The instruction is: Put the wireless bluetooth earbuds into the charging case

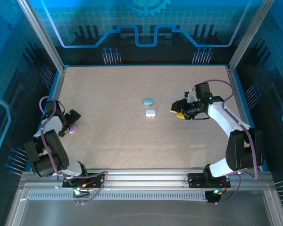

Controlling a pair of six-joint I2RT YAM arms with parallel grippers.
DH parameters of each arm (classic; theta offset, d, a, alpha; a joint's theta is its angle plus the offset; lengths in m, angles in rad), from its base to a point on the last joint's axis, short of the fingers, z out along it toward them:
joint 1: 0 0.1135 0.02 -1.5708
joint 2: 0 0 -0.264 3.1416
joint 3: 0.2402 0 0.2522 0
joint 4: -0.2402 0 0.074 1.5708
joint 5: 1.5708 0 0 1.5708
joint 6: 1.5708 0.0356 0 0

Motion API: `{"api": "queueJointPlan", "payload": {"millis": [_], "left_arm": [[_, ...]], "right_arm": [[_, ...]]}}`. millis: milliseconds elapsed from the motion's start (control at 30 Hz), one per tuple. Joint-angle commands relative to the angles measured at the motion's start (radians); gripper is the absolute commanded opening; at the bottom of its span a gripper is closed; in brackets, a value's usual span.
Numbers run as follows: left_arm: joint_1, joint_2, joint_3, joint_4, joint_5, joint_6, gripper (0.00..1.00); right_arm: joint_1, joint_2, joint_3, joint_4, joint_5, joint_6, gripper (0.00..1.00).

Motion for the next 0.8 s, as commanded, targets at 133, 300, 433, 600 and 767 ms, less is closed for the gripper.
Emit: {"api": "queueJointPlan", "payload": {"millis": [133,300,433,600,767], "left_arm": [[0.008,0.048,0.033,0.041,0.103,0.069,0.99],[-0.012,0.057,0.044,-0.010,0.151,0.064,0.98],[-0.041,0.032,0.050,-0.062,0.111,0.062,0.97],[-0.066,0.011,0.043,-0.089,0.099,0.076,0.94],[-0.096,0.018,0.049,-0.111,0.102,0.083,0.91]], "right_arm": [[0.013,0.020,0.038,-0.029,-0.042,-0.042,0.53],[0.013,0.025,0.039,-0.034,-0.050,-0.051,0.53],[0.013,0.019,0.039,-0.037,-0.051,-0.056,0.52],[0.013,0.014,0.033,-0.037,-0.057,-0.059,0.53],[0.012,0.004,0.028,-0.041,-0.058,-0.062,0.53]]}}
